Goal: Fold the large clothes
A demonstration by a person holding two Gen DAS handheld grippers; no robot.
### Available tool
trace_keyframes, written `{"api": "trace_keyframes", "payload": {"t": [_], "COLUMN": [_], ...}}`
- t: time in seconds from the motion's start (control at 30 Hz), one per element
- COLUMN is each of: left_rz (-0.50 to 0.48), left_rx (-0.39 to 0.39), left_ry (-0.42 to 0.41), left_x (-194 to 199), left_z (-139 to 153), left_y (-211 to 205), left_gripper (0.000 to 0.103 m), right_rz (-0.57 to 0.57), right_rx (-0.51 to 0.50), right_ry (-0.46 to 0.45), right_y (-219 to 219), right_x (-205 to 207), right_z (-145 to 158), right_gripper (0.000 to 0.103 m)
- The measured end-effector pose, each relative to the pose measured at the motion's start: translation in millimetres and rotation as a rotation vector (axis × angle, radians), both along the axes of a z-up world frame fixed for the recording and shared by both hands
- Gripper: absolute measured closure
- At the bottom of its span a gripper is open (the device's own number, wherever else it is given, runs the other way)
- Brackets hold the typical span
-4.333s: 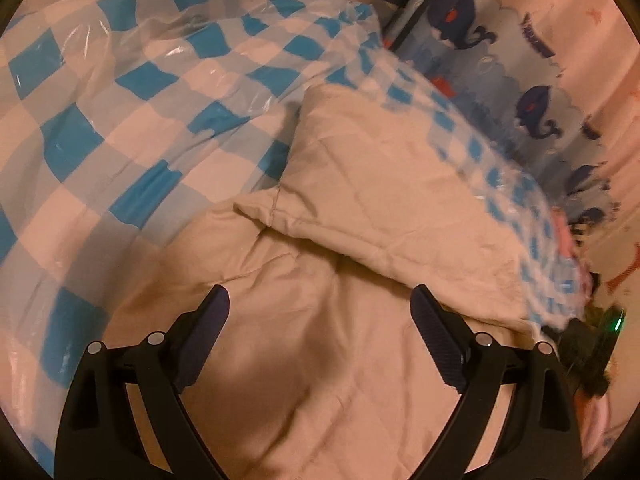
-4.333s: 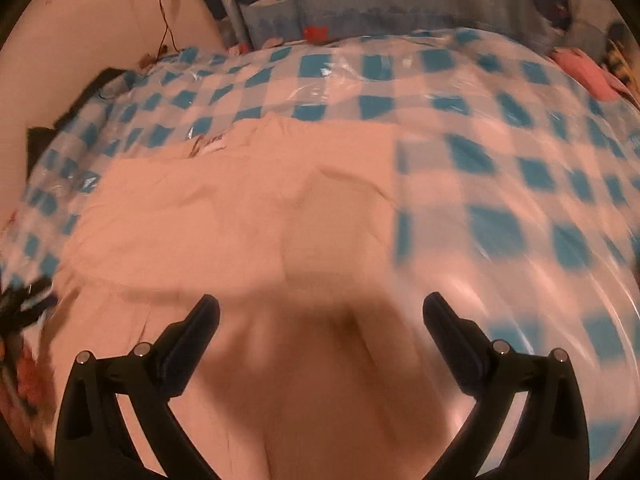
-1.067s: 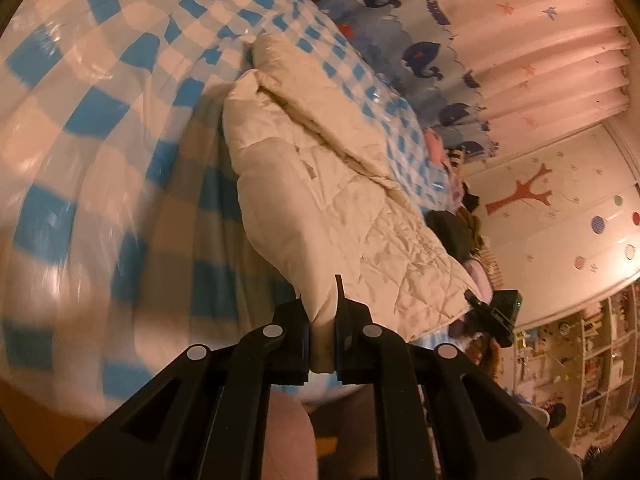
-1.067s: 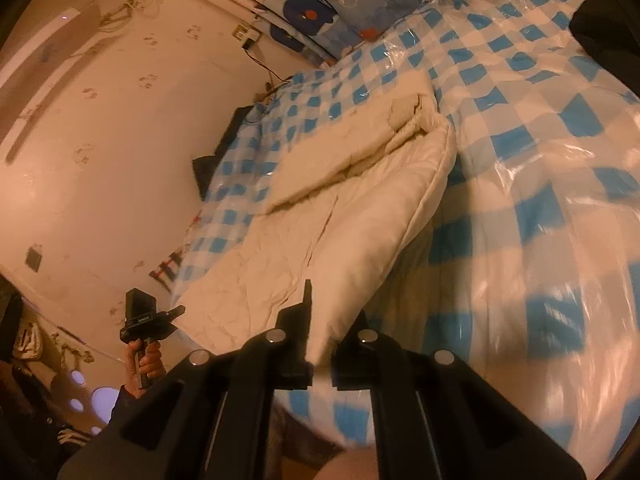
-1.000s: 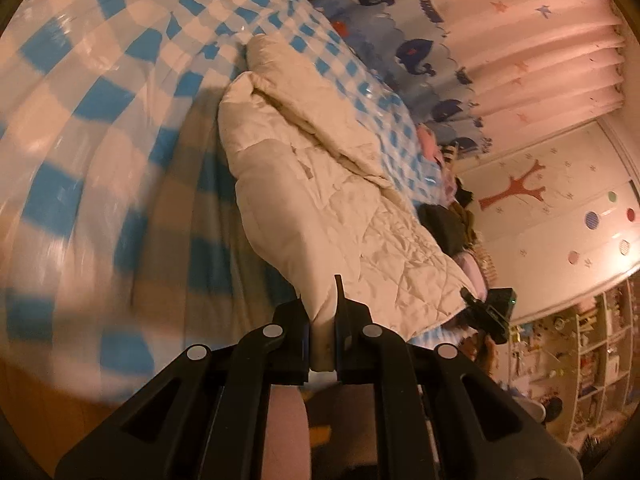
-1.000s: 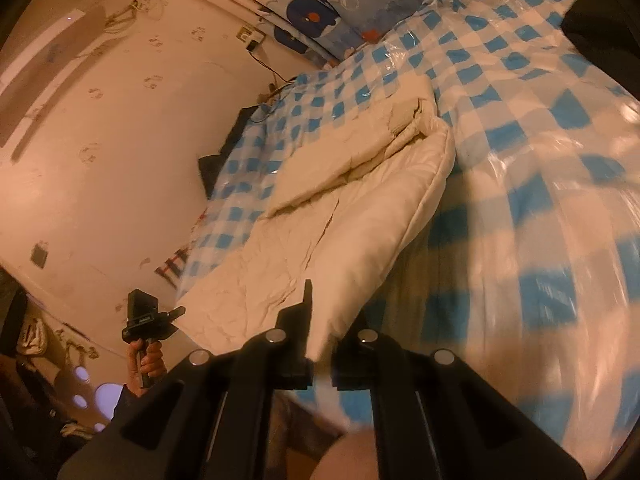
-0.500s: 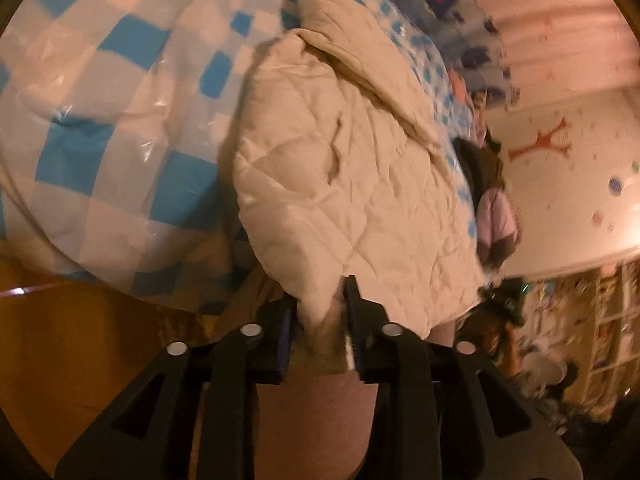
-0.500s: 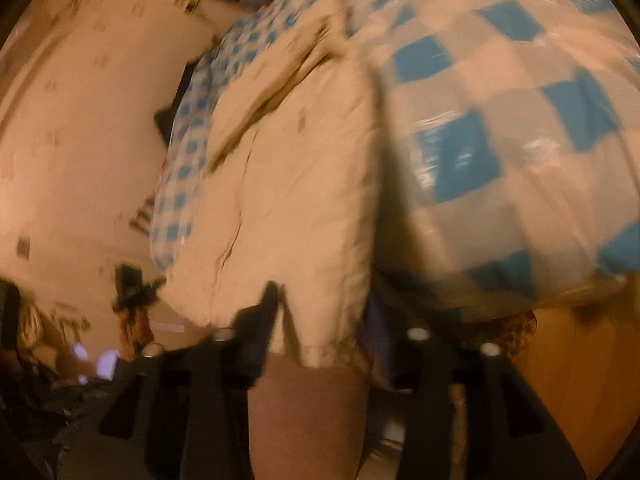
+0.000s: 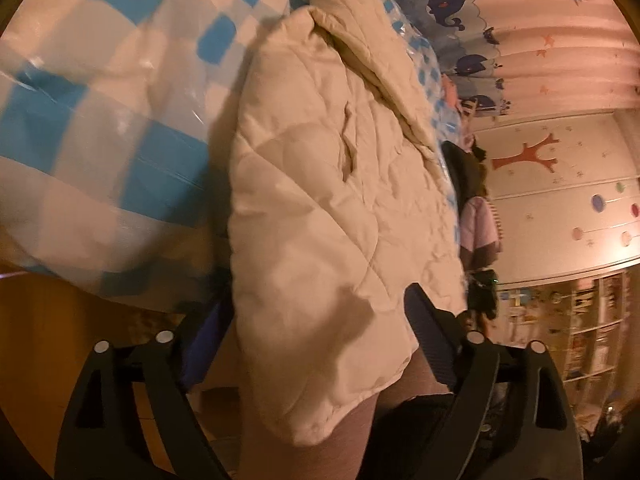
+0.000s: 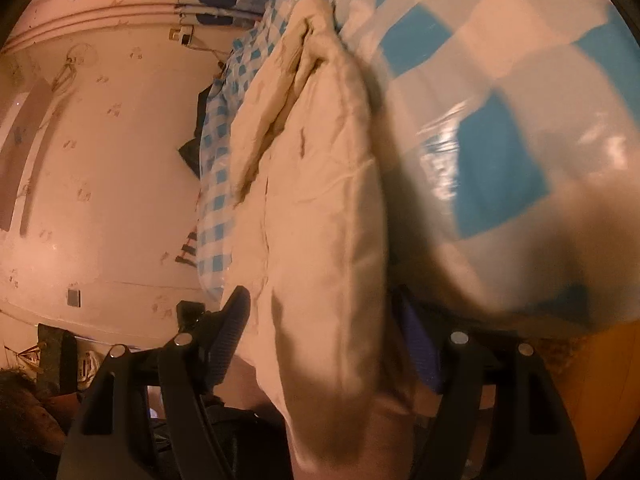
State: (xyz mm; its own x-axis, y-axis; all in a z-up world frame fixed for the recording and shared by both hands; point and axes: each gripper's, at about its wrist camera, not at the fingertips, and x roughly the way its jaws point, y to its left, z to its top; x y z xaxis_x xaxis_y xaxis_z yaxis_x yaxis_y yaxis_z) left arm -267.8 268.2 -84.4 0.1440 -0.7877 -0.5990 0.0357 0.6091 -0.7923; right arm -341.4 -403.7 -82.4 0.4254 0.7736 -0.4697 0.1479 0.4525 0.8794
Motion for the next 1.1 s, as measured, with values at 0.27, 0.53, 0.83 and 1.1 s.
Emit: {"api": "trace_keyframes", "payload": {"t": [0.27,0.53,0.83,1.1], "left_rz": [0.015,-0.042,0.080,0.166], "left_rx": [0.045,0.193,0.574,0.639], "left_ry": [0.051,-0.123,-0.247,-0.565], "left_x": [4,-17,-15,77], "left_z": [-16,41,75,139], "left_y": [-20,-23,7,-53], "left_gripper": [0.061,0.091,0.034,0.020], "right_rz": [0.030,0.051,-0.027,-0.065], "right_rx": [-0.212,-0.264,-0.415,-0.780], "right_ry": [-0.083,-0.148,0.034,-0.225], "right_y": [28,39,1,48], "right_x": [-2,-23,-32,88], "right_z": [35,75,47,130], "right_gripper": [0.088,0.090,0.054,0.041]}}
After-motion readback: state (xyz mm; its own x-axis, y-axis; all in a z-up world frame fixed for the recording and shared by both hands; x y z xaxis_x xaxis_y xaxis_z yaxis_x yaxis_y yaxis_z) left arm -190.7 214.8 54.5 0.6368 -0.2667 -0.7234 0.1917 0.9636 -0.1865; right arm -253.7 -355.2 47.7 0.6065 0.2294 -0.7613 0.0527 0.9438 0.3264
